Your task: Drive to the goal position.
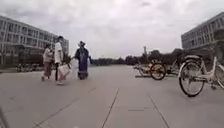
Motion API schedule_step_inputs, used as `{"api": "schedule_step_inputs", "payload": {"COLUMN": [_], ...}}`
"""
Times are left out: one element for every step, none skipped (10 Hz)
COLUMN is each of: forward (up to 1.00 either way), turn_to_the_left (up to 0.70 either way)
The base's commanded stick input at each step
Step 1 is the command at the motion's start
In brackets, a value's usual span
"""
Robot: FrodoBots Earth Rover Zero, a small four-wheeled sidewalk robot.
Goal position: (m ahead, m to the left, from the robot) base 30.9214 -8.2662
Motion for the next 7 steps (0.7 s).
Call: {"api": "schedule_step_inputs", "payload": {"forward": [0.7,0.7,0.7,0.7,0.7,0.7,0.7], "turn_to_the_left": [0.0,-0.13,-0.07,-0.05,-0.13,-0.09,0.0]}}
